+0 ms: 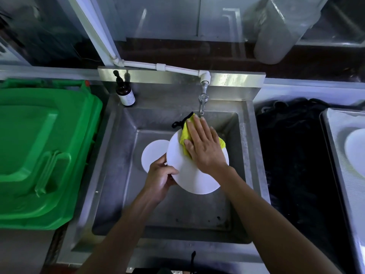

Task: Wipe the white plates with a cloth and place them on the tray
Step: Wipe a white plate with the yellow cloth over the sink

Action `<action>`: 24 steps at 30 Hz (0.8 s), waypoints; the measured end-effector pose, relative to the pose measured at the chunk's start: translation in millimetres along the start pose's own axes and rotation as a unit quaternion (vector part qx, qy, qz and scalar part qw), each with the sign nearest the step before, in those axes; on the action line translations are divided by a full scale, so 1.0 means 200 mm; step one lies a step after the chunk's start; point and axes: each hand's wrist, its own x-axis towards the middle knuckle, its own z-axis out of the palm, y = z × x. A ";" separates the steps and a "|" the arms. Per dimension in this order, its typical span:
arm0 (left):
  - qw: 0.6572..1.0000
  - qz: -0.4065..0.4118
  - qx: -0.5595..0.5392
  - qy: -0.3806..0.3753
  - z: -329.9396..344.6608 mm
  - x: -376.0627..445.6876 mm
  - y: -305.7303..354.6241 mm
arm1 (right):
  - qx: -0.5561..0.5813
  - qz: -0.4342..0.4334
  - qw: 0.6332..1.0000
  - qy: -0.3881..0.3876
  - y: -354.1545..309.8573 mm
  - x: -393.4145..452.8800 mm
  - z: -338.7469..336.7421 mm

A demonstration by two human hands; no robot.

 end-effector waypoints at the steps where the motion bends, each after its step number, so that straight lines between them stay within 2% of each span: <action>1: 1.000 0.002 -0.008 0.002 0.00 0.00 0.00 | -0.004 0.008 1.000 0.002 0.01 0.00 0.00; 10: 0.997 0.029 -0.046 0.053 -0.04 0.01 0.02 | 0.030 0.145 0.988 -0.034 0.09 -0.05 0.07; 15: 0.993 0.032 -0.073 0.083 -0.04 0.04 0.04 | 0.022 0.157 0.986 -0.048 0.02 -0.11 0.13; 24: 0.990 0.025 -0.100 0.100 -0.03 0.09 0.06 | 0.069 0.113 0.989 -0.057 -0.26 -0.25 0.21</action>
